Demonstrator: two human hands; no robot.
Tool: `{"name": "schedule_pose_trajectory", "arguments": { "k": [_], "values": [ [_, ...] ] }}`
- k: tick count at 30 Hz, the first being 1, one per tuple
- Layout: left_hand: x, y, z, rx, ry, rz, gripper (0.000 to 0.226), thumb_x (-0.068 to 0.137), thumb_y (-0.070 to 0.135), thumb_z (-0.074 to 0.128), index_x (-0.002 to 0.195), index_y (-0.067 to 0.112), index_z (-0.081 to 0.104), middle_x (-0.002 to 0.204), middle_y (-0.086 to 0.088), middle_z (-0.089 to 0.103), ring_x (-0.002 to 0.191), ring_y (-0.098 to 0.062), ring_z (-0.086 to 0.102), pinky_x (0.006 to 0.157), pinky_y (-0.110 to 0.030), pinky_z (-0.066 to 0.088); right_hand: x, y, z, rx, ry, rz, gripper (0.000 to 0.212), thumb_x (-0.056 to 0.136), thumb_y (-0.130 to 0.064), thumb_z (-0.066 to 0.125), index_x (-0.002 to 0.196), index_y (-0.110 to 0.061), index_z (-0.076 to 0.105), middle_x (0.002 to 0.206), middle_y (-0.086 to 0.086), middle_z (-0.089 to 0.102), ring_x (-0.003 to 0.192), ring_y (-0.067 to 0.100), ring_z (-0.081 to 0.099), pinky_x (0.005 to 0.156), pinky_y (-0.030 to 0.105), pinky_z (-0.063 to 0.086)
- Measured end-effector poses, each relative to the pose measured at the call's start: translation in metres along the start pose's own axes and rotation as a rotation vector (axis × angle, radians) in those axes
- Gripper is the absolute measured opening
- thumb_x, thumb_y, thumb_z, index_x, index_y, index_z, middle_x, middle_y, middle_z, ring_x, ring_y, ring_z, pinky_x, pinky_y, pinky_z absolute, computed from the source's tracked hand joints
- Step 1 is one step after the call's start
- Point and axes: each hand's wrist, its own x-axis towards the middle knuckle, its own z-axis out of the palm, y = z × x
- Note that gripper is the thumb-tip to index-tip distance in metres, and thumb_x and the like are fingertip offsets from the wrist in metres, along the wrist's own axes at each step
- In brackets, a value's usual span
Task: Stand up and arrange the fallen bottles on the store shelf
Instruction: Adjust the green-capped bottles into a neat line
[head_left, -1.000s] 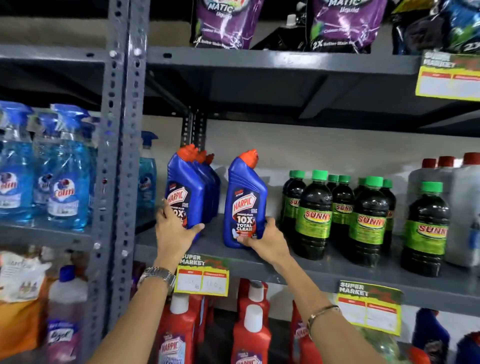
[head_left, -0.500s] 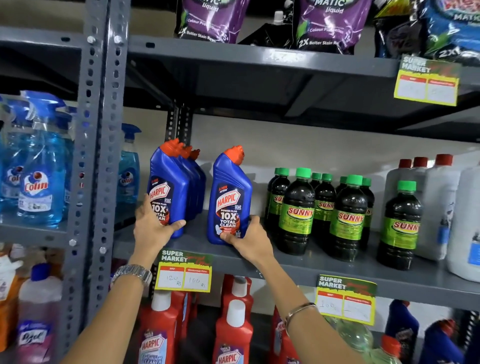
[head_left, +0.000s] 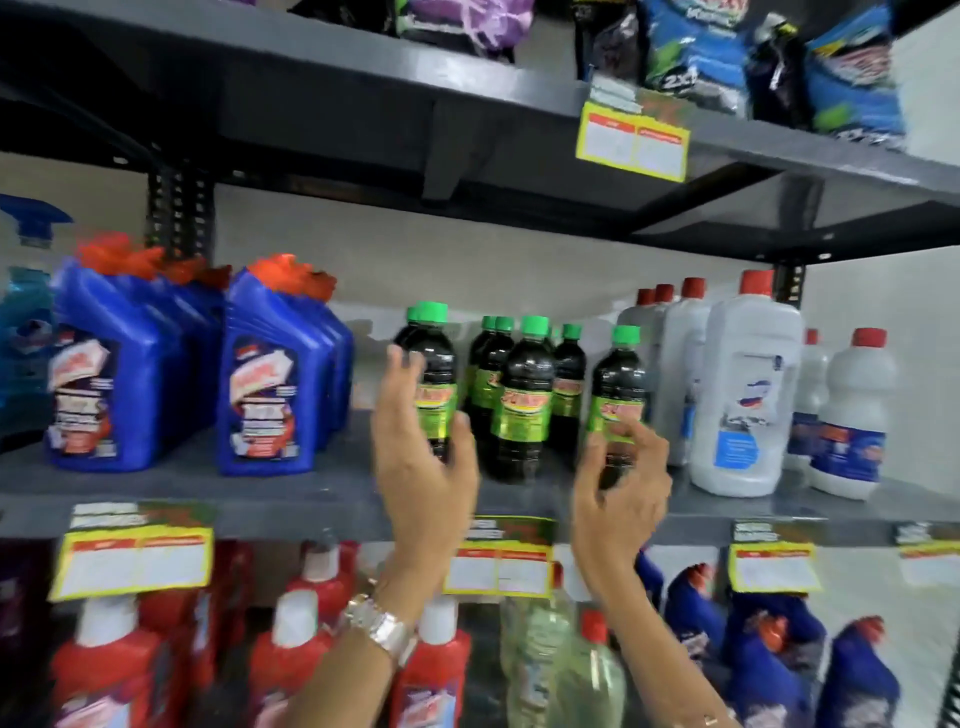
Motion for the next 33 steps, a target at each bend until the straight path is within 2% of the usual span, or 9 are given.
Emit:
{"name": "schedule_pose_trajectory", "arguments": {
  "k": [3, 6, 8, 11, 14, 17, 19, 23, 33],
  "values": [
    [-0.054, 0.051, 0.073, -0.133, -0.272, -0.043, 0.058, 0.085, 0.009, 0.055, 0.139, 0.015, 0.036, 0.151, -0.003, 0.029, 0.138, -0.008, 0.024, 0.113, -0.022, 0.019, 0.052, 0.062, -0.048, -0.130, 0.227, 0.115, 0.033, 0.084, -0.020, 0.055, 0.109, 0.001, 0.052, 0.100, 0.010, 0.063, 0.085, 0.036, 0.063, 0.079, 0.051, 0.047],
    [-0.088, 0.082, 0.136, -0.171, -0.518, -0.095, 0.065, 0.085, 0.010, 0.057, 0.143, 0.016, 0.030, 0.153, 0.003, 0.021, 0.140, -0.010, 0.019, 0.112, -0.014, 0.010, 0.099, 0.118, -0.091, -0.280, 0.320, 0.233, 0.038, 0.080, -0.016, 0.060, 0.111, 0.003, 0.051, 0.109, 0.021, 0.062, 0.093, 0.040, 0.062, 0.082, 0.050, 0.047],
    [-0.099, 0.093, 0.173, -0.156, -0.614, -0.160, 0.073, 0.085, 0.011, 0.060, 0.146, 0.015, 0.019, 0.155, -0.001, 0.016, 0.142, -0.013, 0.014, 0.109, -0.011, 0.003, 0.129, 0.154, -0.118, -0.393, 0.251, 0.371, 0.045, 0.080, -0.018, 0.062, 0.119, 0.000, 0.048, 0.117, 0.022, 0.057, 0.103, 0.042, 0.057, 0.086, 0.050, 0.045],
    [-0.110, 0.102, 0.214, -0.147, -0.699, -0.301, 0.091, 0.085, 0.017, 0.065, 0.147, 0.013, -0.001, 0.157, -0.006, 0.003, 0.143, -0.017, 0.005, 0.110, -0.020, 0.002, 0.162, 0.206, -0.154, -0.540, -0.026, 0.483, 0.067, 0.078, -0.026, 0.068, 0.130, 0.001, 0.036, 0.129, 0.025, 0.046, 0.117, 0.043, 0.045, 0.095, 0.050, 0.039],
    [-0.122, 0.108, 0.241, -0.083, -0.710, -0.358, 0.103, 0.082, 0.023, 0.069, 0.146, 0.013, -0.011, 0.157, -0.007, -0.004, 0.143, -0.021, 0.002, 0.112, -0.026, 0.007, 0.181, 0.239, -0.175, -0.534, -0.261, 0.596, 0.086, 0.073, -0.030, 0.074, 0.137, -0.001, 0.026, 0.139, 0.024, 0.035, 0.127, 0.042, 0.037, 0.100, 0.050, 0.035],
    [-0.131, 0.110, 0.254, -0.002, -0.663, -0.333, 0.101, 0.082, 0.024, 0.068, 0.147, 0.013, -0.008, 0.158, -0.005, 0.001, 0.143, -0.020, 0.009, 0.110, -0.030, 0.023, 0.186, 0.261, -0.181, -0.553, -0.389, 0.587, 0.093, 0.068, -0.037, 0.078, 0.136, -0.001, 0.026, 0.137, 0.022, 0.039, 0.125, 0.040, 0.041, 0.099, 0.048, 0.037],
    [-0.133, 0.109, 0.258, 0.037, -0.651, -0.301, 0.098, 0.083, 0.023, 0.067, 0.148, 0.016, -0.006, 0.158, -0.002, 0.004, 0.142, -0.019, 0.015, 0.104, -0.033, 0.033, 0.188, 0.269, -0.181, -0.546, -0.393, 0.570, 0.087, 0.066, -0.040, 0.078, 0.132, -0.005, 0.033, 0.132, 0.019, 0.047, 0.119, 0.039, 0.048, 0.092, 0.046, 0.041],
    [-0.135, 0.107, 0.258, 0.050, -0.643, -0.296, 0.100, 0.080, 0.023, 0.070, 0.148, 0.019, -0.003, 0.156, -0.002, 0.014, 0.140, -0.019, 0.020, 0.104, -0.032, 0.033, 0.187, 0.274, -0.179, -0.521, -0.284, 0.576, 0.068, 0.068, -0.042, 0.076, 0.121, -0.012, 0.046, 0.121, 0.013, 0.062, 0.108, 0.033, 0.059, 0.078, 0.039, 0.043],
    [-0.135, 0.107, 0.259, 0.094, -0.642, -0.315, 0.099, 0.079, 0.024, 0.071, 0.148, 0.022, 0.002, 0.153, -0.002, 0.022, 0.136, -0.018, 0.028, 0.099, -0.034, 0.040, 0.180, 0.274, -0.178, -0.536, -0.265, 0.547, 0.069, 0.072, -0.047, 0.071, 0.126, -0.013, 0.045, 0.123, 0.013, 0.062, 0.109, 0.033, 0.059, 0.084, 0.044, 0.048]
  ]
}}
